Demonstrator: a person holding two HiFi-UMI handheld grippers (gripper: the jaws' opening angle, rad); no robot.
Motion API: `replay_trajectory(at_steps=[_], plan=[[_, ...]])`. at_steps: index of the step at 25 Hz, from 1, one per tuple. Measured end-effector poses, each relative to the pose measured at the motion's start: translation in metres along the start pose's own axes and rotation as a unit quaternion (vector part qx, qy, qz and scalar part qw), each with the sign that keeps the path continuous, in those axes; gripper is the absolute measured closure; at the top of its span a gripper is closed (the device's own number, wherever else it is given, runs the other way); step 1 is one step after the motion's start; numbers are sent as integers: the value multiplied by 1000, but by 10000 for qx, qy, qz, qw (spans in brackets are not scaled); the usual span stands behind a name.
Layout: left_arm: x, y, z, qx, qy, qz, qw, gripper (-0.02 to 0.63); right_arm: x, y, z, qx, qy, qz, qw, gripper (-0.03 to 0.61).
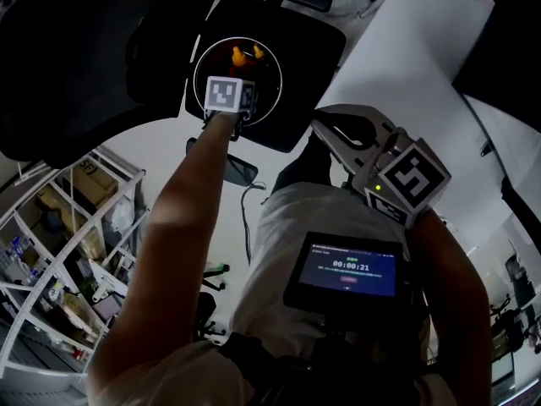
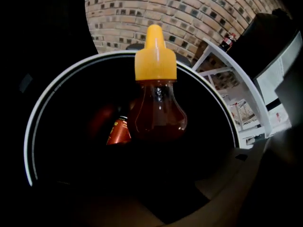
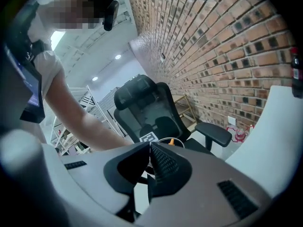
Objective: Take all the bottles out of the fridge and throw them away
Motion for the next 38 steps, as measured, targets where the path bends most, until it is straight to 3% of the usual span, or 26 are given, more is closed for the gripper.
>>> replay_trajectory(at_steps=[5, 8, 13, 17, 20, 25, 30, 32, 35, 38], plan=[[0, 35, -3, 374, -268, -814, 9956, 328, 6, -8, 8, 277, 144, 70, 9995, 575], [-2, 50, -8, 211, -400, -1256, 9911, 328, 11, -9, 7, 261, 174, -23, 9995, 575], [5, 71, -10, -37, -727, -1487, 9862, 318, 18, -12, 2, 344, 190, -4, 9992, 575], [5, 68, -12, 123, -850, -1560, 9840, 313, 18, -22, -7, 390, 356, -199, 9984, 574], [4, 72, -11, 191, -837, -1594, 9835, 308, 26, -22, -1, 469, 295, -61, 9984, 575], [-4, 50, -4, 281, -1036, -1092, 9882, 308, 26, -24, -7, 451, 196, 58, 9988, 575], [-6, 2, 4, 490, -1265, 133, 9907, 308, 17, -36, -20, 548, -18, 273, 9981, 575], [-3, -18, 10, 440, -1080, 706, 9907, 312, 14, -45, -23, 570, -42, 286, 9980, 575], [3, -46, 26, 343, -658, 1374, 9877, 417, 13, -65, -29, 646, -37, 254, 9976, 575], [7, -70, 38, 98, -386, 1768, 9834, 540, 15, -86, -31, 826, -74, 378, 9958, 575]])
Point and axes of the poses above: the fingertips, and each gripper's own axes: y forward along the fingers, z to its right, x out of its underside, the point moved 10 cm from there along -y, backward along the fingers, and after that the axes turned 2 degrees about -y, right-handed, at the moved point
